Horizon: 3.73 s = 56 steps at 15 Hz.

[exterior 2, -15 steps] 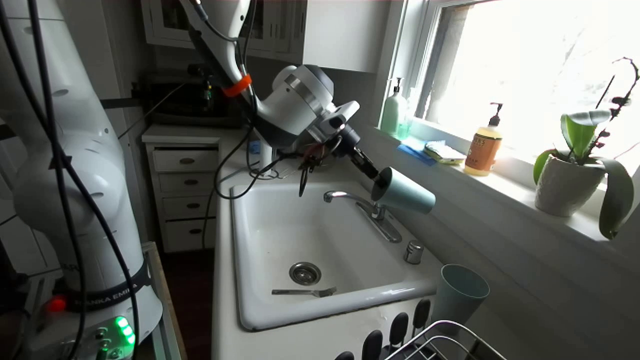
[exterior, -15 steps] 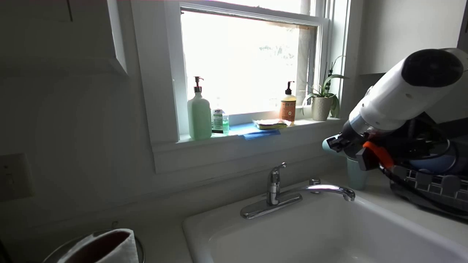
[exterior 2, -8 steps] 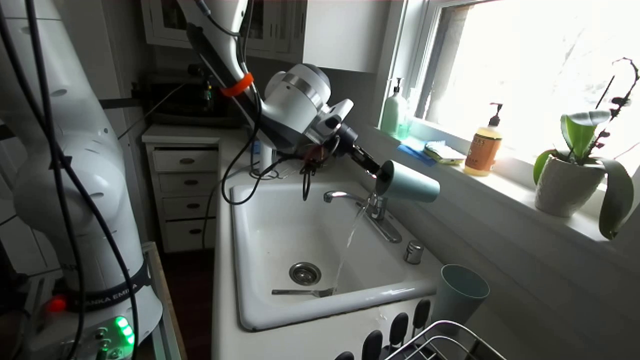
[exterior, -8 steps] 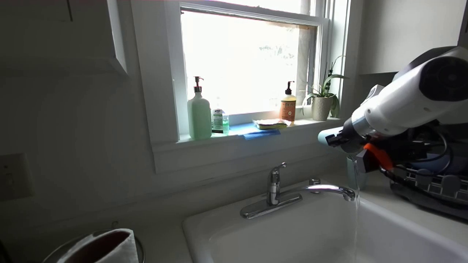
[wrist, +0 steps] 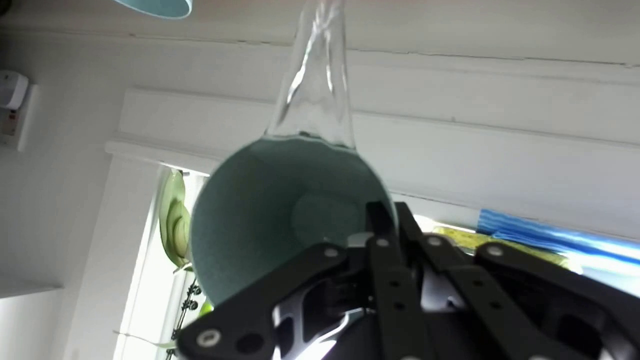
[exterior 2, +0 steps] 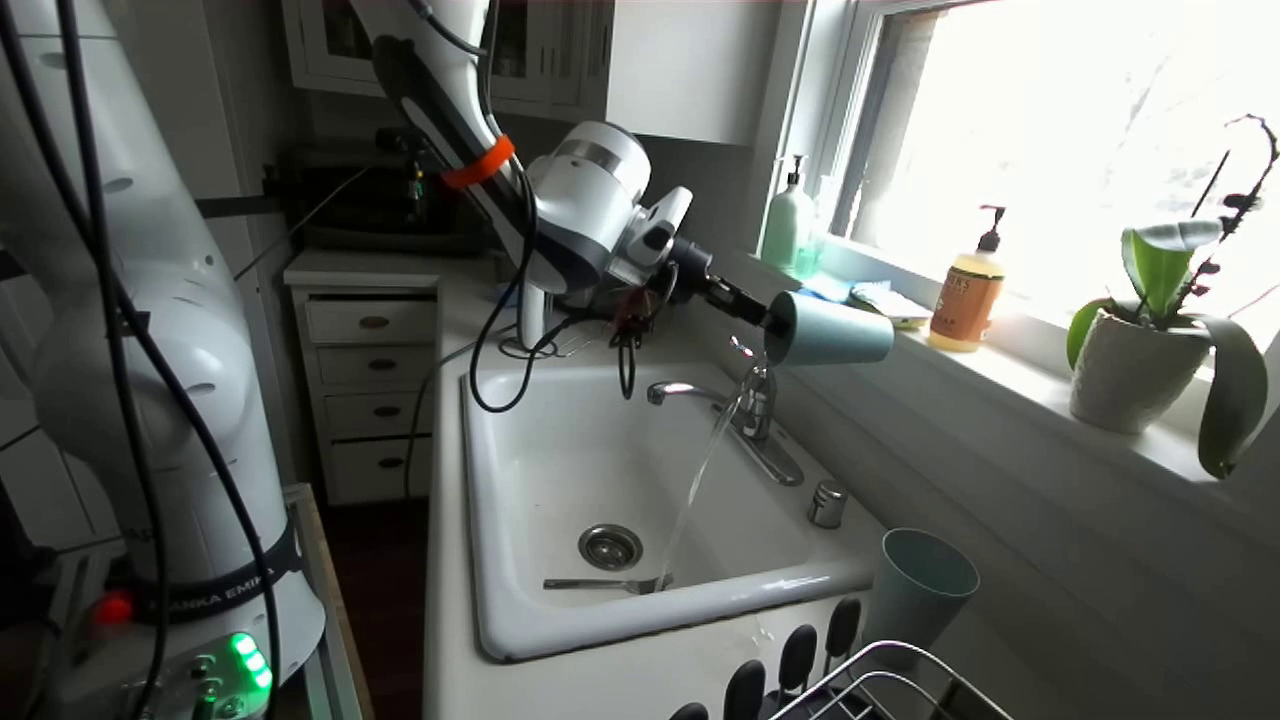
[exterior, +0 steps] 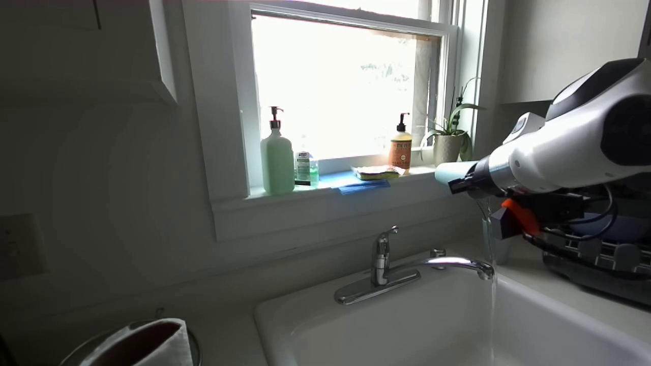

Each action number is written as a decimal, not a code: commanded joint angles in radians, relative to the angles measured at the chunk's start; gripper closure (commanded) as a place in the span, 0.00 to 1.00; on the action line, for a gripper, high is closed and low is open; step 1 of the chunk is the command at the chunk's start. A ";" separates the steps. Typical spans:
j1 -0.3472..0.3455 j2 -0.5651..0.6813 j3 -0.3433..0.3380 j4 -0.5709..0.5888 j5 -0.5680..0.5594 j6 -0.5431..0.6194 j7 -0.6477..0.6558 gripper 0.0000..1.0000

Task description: Unstack the cups and empty the bottom cup then restack them

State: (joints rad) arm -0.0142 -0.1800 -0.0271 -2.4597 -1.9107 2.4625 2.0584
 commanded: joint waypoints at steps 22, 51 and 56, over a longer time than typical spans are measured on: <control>0.031 -0.038 -0.071 -0.041 0.107 0.117 -0.115 0.99; -0.127 0.059 -0.206 0.387 1.728 -0.439 -1.535 0.99; -0.182 0.091 -0.202 0.419 1.738 -0.434 -1.559 0.95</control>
State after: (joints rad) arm -0.1742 -0.0898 -0.2504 -2.0421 -0.1757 2.0304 0.5023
